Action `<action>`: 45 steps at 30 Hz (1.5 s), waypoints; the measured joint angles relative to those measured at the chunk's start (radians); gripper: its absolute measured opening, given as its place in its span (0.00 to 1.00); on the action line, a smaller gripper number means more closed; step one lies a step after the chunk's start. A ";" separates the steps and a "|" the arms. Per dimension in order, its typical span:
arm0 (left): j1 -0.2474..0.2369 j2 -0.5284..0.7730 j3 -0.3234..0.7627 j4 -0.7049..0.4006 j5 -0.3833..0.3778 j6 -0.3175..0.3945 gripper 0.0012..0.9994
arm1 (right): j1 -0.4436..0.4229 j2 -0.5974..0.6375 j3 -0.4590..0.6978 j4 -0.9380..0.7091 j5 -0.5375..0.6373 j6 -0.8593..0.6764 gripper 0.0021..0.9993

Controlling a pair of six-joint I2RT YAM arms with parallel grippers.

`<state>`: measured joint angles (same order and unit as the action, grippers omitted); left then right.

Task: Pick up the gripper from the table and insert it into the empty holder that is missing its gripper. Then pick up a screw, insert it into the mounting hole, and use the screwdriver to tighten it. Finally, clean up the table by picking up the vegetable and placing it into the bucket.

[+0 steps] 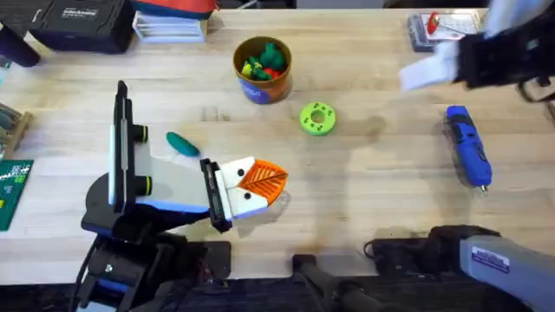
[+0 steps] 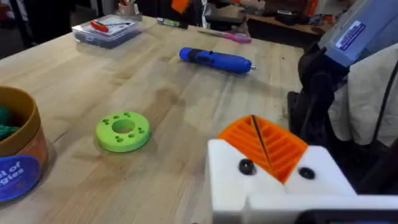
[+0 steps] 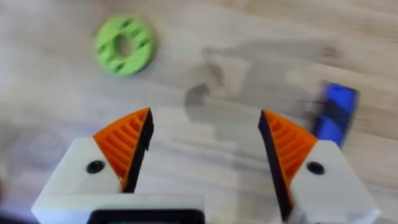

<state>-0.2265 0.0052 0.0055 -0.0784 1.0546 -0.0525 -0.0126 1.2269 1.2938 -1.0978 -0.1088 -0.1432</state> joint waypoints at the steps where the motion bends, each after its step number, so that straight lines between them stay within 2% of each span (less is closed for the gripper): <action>1: 0.000 0.000 0.000 0.000 0.000 0.000 0.00 | -0.049 0.005 0.000 0.031 0.006 -0.001 0.99; 4: 0.000 0.000 0.000 0.000 0.000 0.000 0.00 | -0.153 0.022 0.000 0.096 0.016 -0.008 0.99; 8: 0.000 0.000 0.000 0.000 0.000 0.000 0.00 | -0.250 0.039 0.000 0.130 0.019 -0.034 0.99; 19: 0.000 0.000 0.000 0.000 0.000 0.000 0.00 | -0.442 0.160 0.000 0.106 0.020 -0.230 0.99; 31: 0.000 0.000 0.000 0.000 0.000 0.000 0.00 | -0.460 0.354 0.000 0.110 0.037 -0.467 0.99; 38: 0.000 0.000 0.000 0.000 0.000 0.000 0.00 | -0.461 0.448 0.000 0.103 0.112 -0.539 0.99; 45: 0.000 0.000 0.000 0.000 0.000 0.000 0.00 | -0.478 0.522 0.000 0.099 0.132 -0.591 0.99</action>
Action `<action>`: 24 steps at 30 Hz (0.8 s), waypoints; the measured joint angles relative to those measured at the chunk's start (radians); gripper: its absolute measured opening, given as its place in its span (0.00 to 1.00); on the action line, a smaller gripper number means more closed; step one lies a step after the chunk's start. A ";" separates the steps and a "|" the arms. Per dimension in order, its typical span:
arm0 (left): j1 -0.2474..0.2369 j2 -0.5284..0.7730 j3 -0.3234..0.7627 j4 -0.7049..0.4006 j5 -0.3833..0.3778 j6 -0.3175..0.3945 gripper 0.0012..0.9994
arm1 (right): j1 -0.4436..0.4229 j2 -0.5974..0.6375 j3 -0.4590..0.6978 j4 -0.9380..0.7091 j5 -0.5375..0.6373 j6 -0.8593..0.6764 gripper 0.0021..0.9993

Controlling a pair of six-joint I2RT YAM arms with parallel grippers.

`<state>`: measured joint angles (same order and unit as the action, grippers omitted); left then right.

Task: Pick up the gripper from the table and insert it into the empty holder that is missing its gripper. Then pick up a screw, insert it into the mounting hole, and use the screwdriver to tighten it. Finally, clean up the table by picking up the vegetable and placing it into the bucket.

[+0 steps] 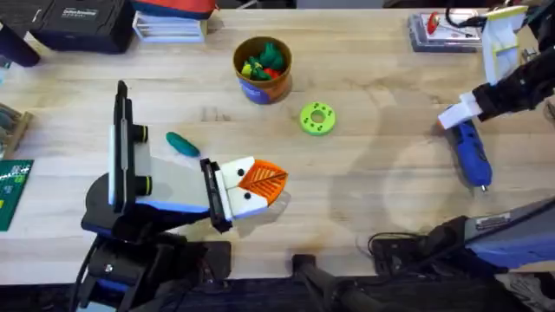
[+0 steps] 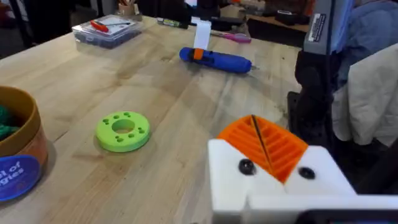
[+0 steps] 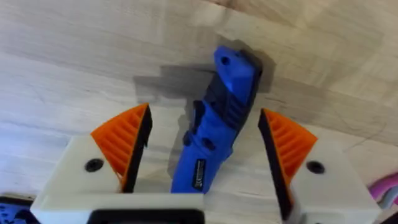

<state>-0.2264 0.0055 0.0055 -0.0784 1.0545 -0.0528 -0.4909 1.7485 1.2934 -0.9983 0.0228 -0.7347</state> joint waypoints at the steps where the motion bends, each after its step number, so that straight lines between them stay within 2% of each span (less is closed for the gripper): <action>1: 0.000 0.000 0.000 0.000 0.000 0.000 0.00 | -0.004 0.009 0.000 0.008 0.003 -0.006 0.99; 15: 0.000 0.000 0.000 0.000 0.000 0.000 0.00 | -0.044 0.117 -0.003 0.046 0.010 -0.025 0.99; 21: 0.000 0.000 0.000 0.000 0.000 0.000 0.00 | -0.044 0.118 -0.003 0.050 0.014 -0.025 0.99; 22: 0.000 0.000 0.000 0.000 0.000 0.000 0.00 | -0.044 0.119 -0.003 0.052 0.014 -0.026 0.96; 23: 0.000 0.000 0.000 0.000 0.000 0.000 0.00 | -0.044 0.119 -0.003 0.057 0.017 -0.026 0.88; 24: 0.000 0.000 0.000 0.000 0.000 0.000 0.00 | -0.044 0.119 -0.003 0.063 0.018 -0.027 0.75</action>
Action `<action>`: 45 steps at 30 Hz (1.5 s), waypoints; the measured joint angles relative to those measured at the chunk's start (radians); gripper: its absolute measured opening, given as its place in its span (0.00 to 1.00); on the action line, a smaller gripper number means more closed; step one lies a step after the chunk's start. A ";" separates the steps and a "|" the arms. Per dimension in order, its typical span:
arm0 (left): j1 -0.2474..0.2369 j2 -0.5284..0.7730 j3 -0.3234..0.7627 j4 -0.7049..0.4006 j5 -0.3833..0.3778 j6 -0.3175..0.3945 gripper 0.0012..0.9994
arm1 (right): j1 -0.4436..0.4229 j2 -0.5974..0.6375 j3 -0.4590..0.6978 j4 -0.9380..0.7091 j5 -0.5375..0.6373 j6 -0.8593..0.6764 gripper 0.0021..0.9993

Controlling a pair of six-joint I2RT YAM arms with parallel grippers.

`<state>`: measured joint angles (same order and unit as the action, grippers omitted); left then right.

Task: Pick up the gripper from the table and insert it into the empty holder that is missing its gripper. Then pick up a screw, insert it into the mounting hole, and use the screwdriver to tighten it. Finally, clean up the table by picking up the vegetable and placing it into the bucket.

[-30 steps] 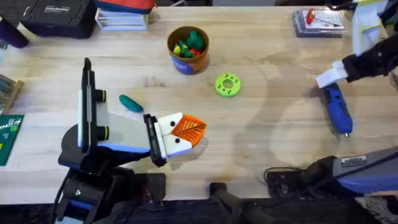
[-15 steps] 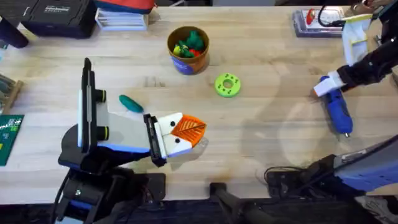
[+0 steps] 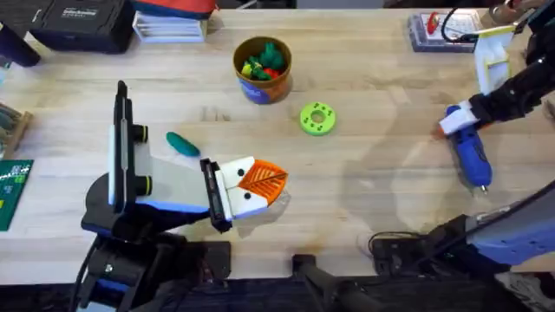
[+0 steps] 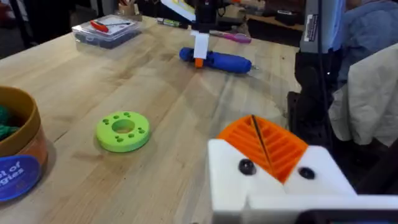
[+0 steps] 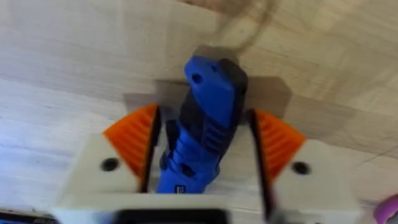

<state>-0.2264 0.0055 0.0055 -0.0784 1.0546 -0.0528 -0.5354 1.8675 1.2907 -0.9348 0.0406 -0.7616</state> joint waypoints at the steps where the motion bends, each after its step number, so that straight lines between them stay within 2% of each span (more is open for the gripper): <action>1: 0.000 0.000 0.000 0.000 0.000 0.000 0.00 | 0.000 0.000 0.000 0.000 -0.002 0.000 0.63; 3: 0.000 0.000 0.000 0.000 0.000 0.000 0.00 | -0.001 0.000 -0.001 0.001 -0.007 -0.001 0.33; 5: 0.000 0.000 0.000 0.000 0.000 0.000 0.00 | 0.000 0.002 -0.003 0.002 -0.004 -0.009 0.07; 6: 0.000 0.000 0.000 0.000 0.000 0.000 0.00 | 0.000 0.004 -0.004 0.001 -0.007 -0.001 0.03; 15: 0.000 0.000 0.000 0.000 0.000 0.000 0.00 | 0.000 0.003 -0.005 0.005 -0.008 0.030 0.03; 19: 0.000 0.000 0.000 0.000 0.000 0.000 0.00 | 0.000 -0.033 -0.016 0.037 -0.008 0.072 0.03; 28: 0.000 0.000 0.000 0.000 0.000 0.000 0.00 | 0.000 -0.292 -0.018 0.081 -0.015 0.212 0.02; 35: 0.000 0.000 0.000 0.000 0.000 0.000 0.00 | 0.014 -0.506 -0.018 0.083 -0.101 0.318 0.02; 41: 0.000 0.000 0.000 0.000 0.000 0.000 0.00 | 0.075 -0.654 -0.023 0.089 -0.146 0.382 0.02; 45: 0.000 0.000 0.000 0.000 0.000 0.000 0.00 | 0.146 -0.760 -0.080 0.132 -0.159 0.425 0.02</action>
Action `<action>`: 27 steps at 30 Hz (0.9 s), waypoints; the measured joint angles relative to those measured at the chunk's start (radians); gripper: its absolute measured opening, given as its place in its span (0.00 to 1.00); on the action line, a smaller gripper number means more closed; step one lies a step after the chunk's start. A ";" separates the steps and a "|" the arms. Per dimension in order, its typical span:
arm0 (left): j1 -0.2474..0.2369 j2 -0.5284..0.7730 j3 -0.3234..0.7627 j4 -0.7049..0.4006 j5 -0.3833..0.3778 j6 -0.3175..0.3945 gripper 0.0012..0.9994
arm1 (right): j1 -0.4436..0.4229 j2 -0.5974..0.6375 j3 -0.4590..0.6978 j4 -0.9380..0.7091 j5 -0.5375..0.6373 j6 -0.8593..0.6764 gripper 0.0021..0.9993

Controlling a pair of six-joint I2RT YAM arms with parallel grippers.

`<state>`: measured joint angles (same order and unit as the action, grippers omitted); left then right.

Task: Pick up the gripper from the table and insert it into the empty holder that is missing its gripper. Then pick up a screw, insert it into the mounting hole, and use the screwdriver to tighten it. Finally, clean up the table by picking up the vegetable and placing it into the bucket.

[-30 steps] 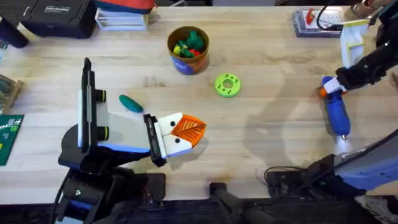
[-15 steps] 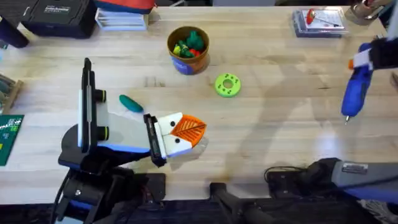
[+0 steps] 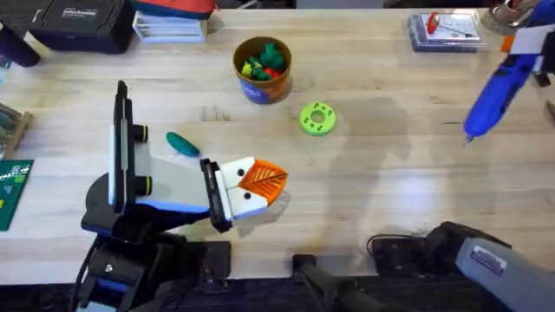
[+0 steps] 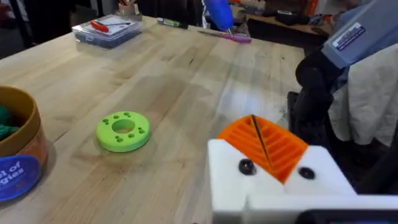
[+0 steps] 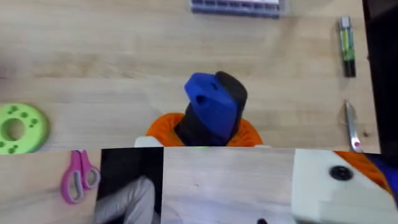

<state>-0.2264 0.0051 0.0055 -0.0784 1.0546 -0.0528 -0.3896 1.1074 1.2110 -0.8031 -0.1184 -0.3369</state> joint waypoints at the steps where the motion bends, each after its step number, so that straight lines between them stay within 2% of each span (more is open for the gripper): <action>1: 0.000 0.000 0.000 0.000 0.000 0.000 0.00 | 0.016 -0.026 -0.023 0.017 -0.003 0.014 0.02; 8: 0.000 0.000 0.000 0.000 0.000 0.000 0.00 | 0.158 -0.234 -0.205 0.154 -0.006 0.135 0.02; 13: 0.000 0.000 0.000 0.000 0.000 0.000 0.00 | 0.286 -0.365 -0.259 0.255 -0.008 0.229 0.02; 14: 0.000 0.000 0.000 0.000 0.000 0.000 0.00 | 0.316 -0.383 -0.261 0.271 -0.008 0.243 0.02; 15: 0.000 0.000 0.000 0.000 0.000 0.000 0.00 | 0.412 -0.423 -0.264 0.322 -0.010 0.268 0.02; 27: 0.000 0.000 0.000 0.000 0.000 0.000 0.00 | 0.816 -0.438 -0.286 0.588 -0.003 0.316 0.02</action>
<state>-0.2264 0.0053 0.0055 -0.0784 1.0546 -0.0528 0.4267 0.6697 0.9251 -0.2152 -0.1209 -0.0210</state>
